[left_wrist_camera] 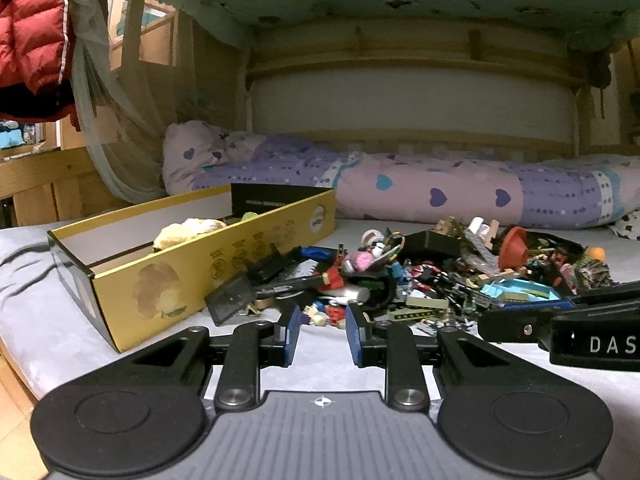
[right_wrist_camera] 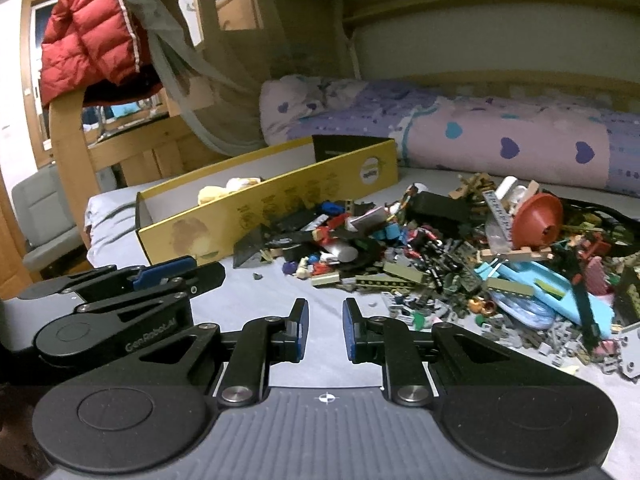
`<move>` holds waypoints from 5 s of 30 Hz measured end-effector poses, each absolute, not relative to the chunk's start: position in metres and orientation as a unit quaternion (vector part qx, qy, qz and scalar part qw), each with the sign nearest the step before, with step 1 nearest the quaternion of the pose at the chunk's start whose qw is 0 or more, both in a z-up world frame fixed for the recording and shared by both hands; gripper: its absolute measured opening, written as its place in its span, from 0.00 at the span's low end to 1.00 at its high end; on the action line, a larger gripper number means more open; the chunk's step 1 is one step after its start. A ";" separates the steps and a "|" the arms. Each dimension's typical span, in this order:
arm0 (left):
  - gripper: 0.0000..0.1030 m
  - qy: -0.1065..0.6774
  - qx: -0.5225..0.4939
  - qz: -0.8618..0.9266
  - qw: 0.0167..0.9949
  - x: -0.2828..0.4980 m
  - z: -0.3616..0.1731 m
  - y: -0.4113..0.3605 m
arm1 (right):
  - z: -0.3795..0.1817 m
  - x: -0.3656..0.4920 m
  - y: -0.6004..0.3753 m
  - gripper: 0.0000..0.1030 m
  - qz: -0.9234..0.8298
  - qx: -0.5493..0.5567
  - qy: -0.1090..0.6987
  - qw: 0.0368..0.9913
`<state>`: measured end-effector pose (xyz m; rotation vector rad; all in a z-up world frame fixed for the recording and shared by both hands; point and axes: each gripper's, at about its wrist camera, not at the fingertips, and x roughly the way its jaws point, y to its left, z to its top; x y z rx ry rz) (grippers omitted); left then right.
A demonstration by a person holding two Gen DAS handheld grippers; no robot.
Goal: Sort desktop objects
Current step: 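Withdraw the open left gripper from the box toward the heap, then position the open left gripper above the brick heap, then lower the open left gripper toward a small grey brick at the heap edge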
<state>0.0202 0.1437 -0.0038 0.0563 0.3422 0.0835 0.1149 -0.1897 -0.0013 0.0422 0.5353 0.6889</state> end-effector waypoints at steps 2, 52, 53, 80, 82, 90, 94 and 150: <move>0.26 0.170 0.031 0.039 0.984 0.019 -0.004 0.140 | 0.000 0.113 -0.192 0.20 0.333 0.021 0.258 0.907; 0.33 0.154 0.059 -0.059 0.985 0.009 0.016 0.058 | -0.005 0.099 -0.253 0.20 0.295 0.034 0.252 0.921; 0.33 0.154 0.061 -0.063 0.984 0.008 0.016 0.055 | -0.006 0.099 -0.257 0.20 0.293 0.036 0.251 0.922; 0.31 0.179 0.073 -0.120 0.974 0.021 0.007 0.008 | -0.023 0.107 -0.302 0.20 0.250 0.040 0.253 0.934; 0.31 0.179 0.076 -0.124 0.973 0.023 0.006 0.006 | -0.023 0.107 -0.303 0.20 0.247 0.037 0.253 0.935; 0.31 0.186 0.080 -0.127 0.971 0.025 0.003 0.003 | -0.022 0.112 -0.311 0.21 0.238 0.036 0.249 0.938; 0.31 0.189 0.079 -0.128 0.970 0.026 0.002 0.002 | -0.025 0.115 -0.313 0.21 0.236 0.035 0.253 0.938; 0.41 0.309 0.106 -0.233 0.916 0.104 -0.077 -0.077 | -0.054 0.144 -0.371 0.21 0.140 0.083 0.274 0.948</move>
